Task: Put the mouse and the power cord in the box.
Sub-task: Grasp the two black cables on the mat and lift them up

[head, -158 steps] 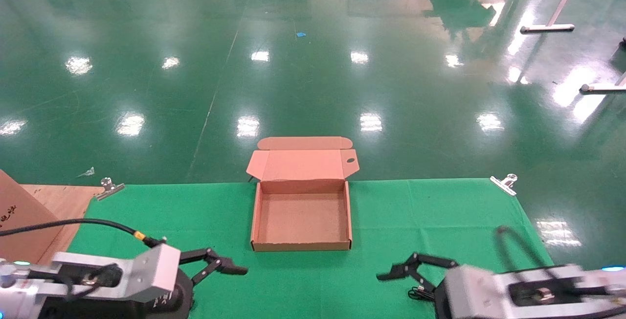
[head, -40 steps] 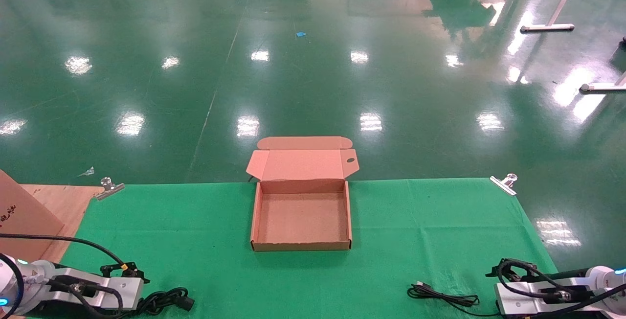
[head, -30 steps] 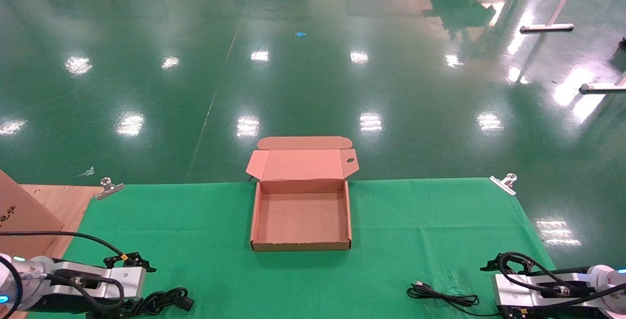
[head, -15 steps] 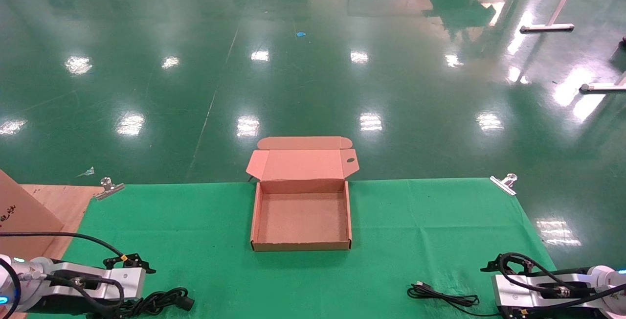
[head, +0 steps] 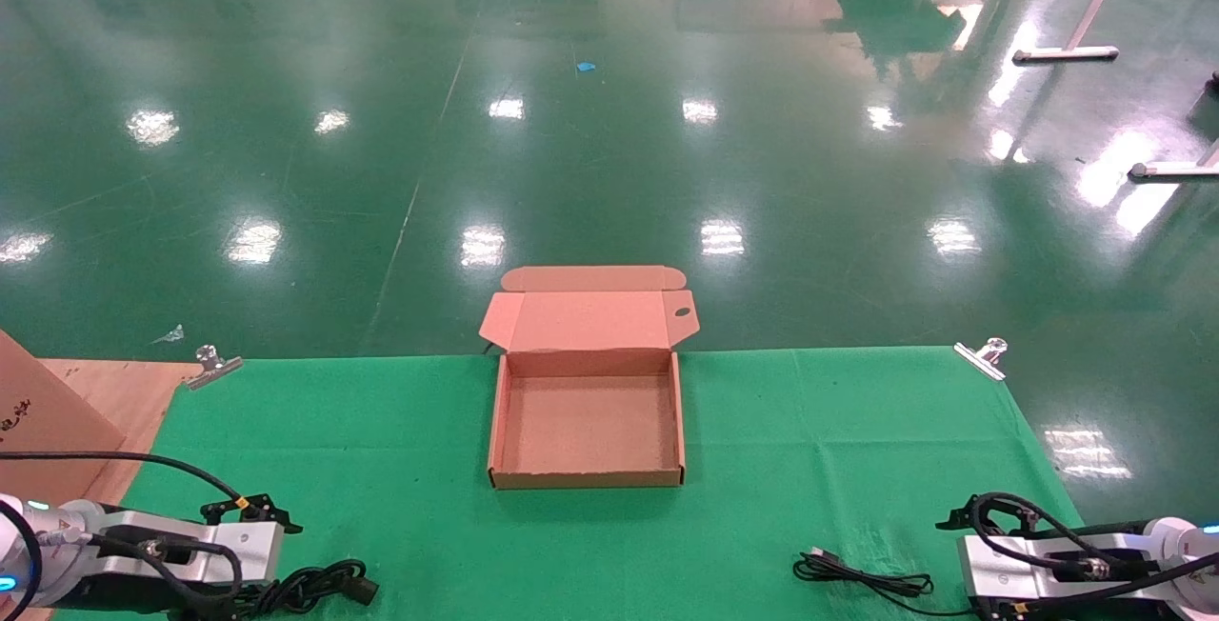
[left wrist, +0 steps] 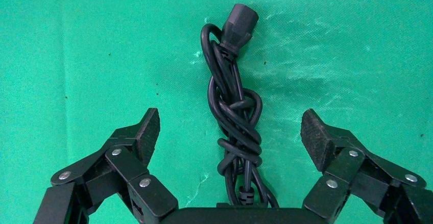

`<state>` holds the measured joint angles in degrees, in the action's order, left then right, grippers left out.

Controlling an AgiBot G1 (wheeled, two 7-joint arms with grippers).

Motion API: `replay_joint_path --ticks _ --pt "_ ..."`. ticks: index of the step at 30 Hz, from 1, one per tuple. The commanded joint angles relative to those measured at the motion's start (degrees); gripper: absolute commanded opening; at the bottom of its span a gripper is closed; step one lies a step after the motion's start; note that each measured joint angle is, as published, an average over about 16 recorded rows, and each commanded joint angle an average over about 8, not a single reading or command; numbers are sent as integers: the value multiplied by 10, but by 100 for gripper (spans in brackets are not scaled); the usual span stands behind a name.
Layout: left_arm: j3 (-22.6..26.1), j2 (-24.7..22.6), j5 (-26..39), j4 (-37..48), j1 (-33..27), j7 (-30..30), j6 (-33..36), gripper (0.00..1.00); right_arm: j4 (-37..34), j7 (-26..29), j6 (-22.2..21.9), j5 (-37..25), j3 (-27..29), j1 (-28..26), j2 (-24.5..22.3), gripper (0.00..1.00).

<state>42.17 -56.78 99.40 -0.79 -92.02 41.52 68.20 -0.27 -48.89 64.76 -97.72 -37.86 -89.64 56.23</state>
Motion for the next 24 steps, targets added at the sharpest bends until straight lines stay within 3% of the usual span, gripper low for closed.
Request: replay_joint_path --ticks 1,16,24 --pt "0 0 0 0 0 -1 0 100 -1 1 1 1 0 0 0 100" --pt "8 10 12 -6 -4 7 -22 100 22 4 -61 -37 -26 -2 51 100" --pt "13 1 19 -1 4 -1 -45 100 15 24 -71 -44 -30 2 76 100"
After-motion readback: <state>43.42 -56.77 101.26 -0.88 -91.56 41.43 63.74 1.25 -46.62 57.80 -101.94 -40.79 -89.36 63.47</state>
